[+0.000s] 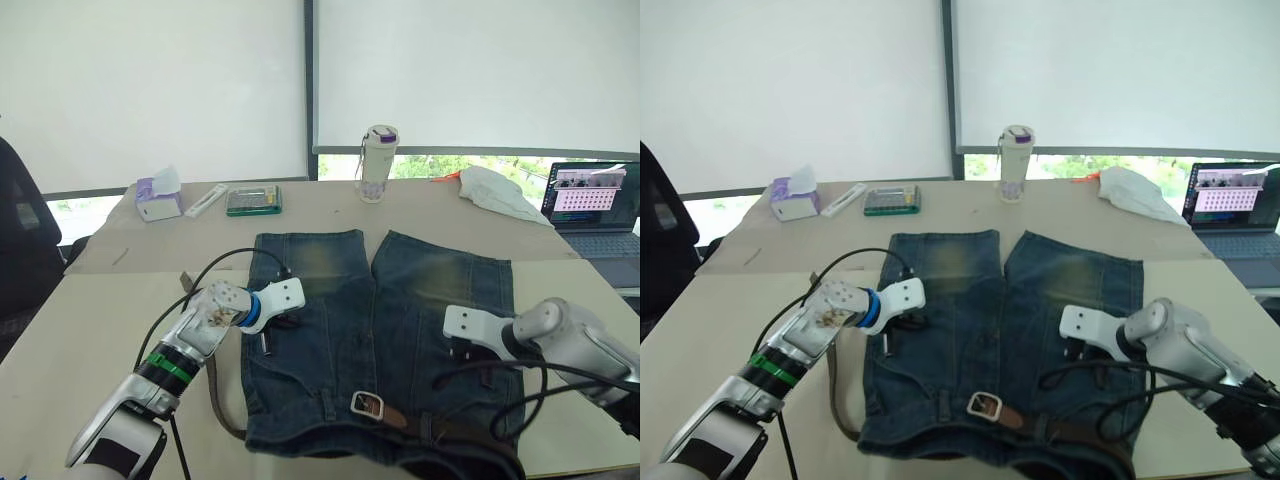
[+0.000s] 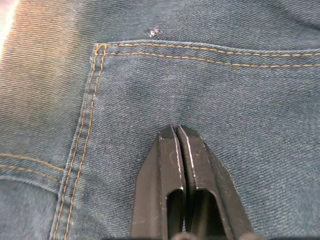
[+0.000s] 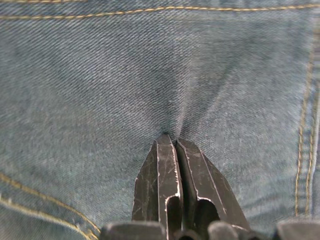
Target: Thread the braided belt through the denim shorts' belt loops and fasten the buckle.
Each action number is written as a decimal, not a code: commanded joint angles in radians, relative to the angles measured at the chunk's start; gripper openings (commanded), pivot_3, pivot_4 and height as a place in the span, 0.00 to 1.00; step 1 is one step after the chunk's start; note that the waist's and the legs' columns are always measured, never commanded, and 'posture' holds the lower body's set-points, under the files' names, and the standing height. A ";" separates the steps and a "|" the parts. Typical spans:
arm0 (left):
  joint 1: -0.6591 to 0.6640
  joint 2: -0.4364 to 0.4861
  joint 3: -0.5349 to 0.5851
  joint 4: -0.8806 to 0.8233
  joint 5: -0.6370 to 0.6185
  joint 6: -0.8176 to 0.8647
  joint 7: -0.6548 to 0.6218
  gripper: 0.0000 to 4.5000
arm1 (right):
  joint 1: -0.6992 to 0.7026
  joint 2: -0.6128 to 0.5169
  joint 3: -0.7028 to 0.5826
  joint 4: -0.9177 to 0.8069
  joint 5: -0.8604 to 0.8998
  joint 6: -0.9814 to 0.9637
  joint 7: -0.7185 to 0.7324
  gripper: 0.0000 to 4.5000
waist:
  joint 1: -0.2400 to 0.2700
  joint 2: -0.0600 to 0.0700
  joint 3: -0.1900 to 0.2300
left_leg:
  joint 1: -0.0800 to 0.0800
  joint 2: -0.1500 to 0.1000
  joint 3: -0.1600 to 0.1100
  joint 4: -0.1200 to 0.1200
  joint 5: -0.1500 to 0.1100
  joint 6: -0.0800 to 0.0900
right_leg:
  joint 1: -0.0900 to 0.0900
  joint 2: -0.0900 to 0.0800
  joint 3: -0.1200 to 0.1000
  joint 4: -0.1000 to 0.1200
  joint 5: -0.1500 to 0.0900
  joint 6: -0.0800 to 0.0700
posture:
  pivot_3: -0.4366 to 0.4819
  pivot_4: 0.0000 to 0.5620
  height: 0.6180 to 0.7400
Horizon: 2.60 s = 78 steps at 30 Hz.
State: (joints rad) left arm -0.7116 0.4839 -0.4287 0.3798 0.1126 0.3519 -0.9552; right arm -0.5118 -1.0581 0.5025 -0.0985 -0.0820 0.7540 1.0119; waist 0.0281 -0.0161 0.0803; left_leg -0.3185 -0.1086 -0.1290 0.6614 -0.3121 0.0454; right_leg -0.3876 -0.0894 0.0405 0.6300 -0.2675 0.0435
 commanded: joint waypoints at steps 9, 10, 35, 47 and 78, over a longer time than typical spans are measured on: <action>-0.250 -0.134 0.023 0.494 0.082 -0.272 0.170 0.00 | -0.153 0.127 -0.019 0.368 -0.154 -0.182 -0.058 0.00 | 0.004 0.001 0.000 | -0.022 0.001 0.001 0.008 0.007 -0.011 | -0.024 -0.004 0.000 0.019 0.001 0.000 | 0.48 0.27 1.00; -0.247 -0.135 0.033 0.488 0.066 -0.274 0.142 0.00 | -0.139 0.125 -0.028 0.339 -0.150 -0.178 -0.050 0.00 | 0.004 0.002 -0.001 | -0.025 0.001 0.001 0.004 0.007 -0.011 | -0.025 -0.004 0.000 0.016 0.001 0.000 | 0.48 0.27 1.00; -0.041 -0.221 0.591 -0.295 0.079 0.862 0.998 0.99 | 0.223 0.411 -0.529 -0.611 0.361 -0.002 -0.218 0.90 | -0.010 0.003 -0.001 | -0.031 0.002 -0.002 0.003 0.009 -0.015 | -0.033 -0.001 0.001 0.020 0.001 -0.001 | 0.48 0.27 1.00; -0.138 -0.246 0.781 0.041 0.085 0.744 1.296 0.99 | 0.212 0.370 -0.579 -0.608 0.458 -0.203 -0.157 0.90 | -0.014 0.002 0.000 | -0.029 0.002 -0.001 0.001 0.009 -0.016 | -0.033 -0.001 0.001 0.019 0.001 -0.001 | 0.48 0.27 1.00; 0.380 0.194 0.462 -0.429 -0.340 -0.249 -0.033 0.01 | 0.543 0.238 -0.462 -0.718 0.435 -0.167 -0.190 0.90 | -0.011 0.007 0.000 | -0.027 0.003 -0.002 -0.001 0.010 -0.016 | -0.031 -0.003 0.001 0.012 0.002 -0.002 | 0.48 0.27 1.00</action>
State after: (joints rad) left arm -0.3378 0.6540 0.0674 -0.0047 -0.2061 0.1920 -0.8787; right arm 0.0283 -0.8077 0.0306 -0.7763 0.3689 0.5940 0.8223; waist 0.0172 -0.0090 0.0802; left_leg -0.3451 -0.1056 -0.1302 0.6604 -0.3026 0.0295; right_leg -0.4187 -0.0927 0.0414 0.6418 -0.2658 0.0410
